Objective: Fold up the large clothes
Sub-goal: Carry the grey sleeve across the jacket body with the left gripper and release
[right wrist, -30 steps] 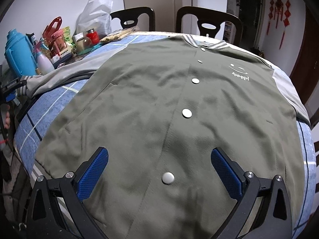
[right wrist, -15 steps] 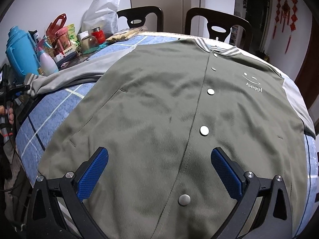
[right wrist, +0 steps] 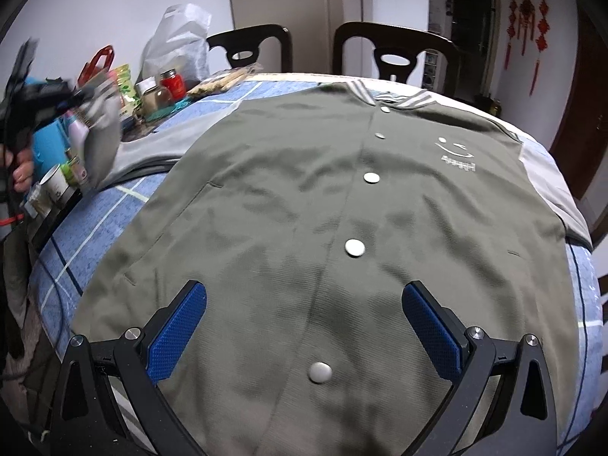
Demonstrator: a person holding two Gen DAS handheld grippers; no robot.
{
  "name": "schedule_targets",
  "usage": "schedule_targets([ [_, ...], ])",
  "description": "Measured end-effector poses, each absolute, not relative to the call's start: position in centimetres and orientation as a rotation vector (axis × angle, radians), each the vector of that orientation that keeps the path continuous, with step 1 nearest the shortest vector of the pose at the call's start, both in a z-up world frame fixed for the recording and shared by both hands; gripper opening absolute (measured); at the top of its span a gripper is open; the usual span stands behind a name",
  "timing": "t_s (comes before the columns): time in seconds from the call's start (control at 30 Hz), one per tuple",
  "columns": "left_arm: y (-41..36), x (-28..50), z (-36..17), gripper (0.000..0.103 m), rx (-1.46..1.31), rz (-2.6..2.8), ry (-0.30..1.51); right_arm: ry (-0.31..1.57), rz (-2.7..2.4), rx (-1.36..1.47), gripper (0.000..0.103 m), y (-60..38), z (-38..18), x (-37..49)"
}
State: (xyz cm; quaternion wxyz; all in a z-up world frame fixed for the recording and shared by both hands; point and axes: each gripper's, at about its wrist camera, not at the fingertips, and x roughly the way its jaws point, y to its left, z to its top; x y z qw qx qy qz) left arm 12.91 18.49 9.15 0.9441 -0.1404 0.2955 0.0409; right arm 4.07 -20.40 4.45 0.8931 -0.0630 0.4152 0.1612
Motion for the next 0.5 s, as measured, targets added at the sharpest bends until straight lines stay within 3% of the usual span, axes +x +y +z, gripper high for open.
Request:
schedule_targets([
  [0.23,5.4,19.4,4.0,0.013,-0.129,-0.168,0.805,0.879,0.251,-0.095,0.103,-23.5,4.3,3.7],
  [0.37,1.8,20.3,0.6,0.026,-0.065,-0.223,0.910,0.900,0.220,-0.071,0.103,-24.8,3.9,3.7],
  [0.5,1.3,18.8,1.7,0.039,-0.043,-0.224,0.868,0.902,0.218,-0.065,0.103,-24.8,3.9,4.1],
])
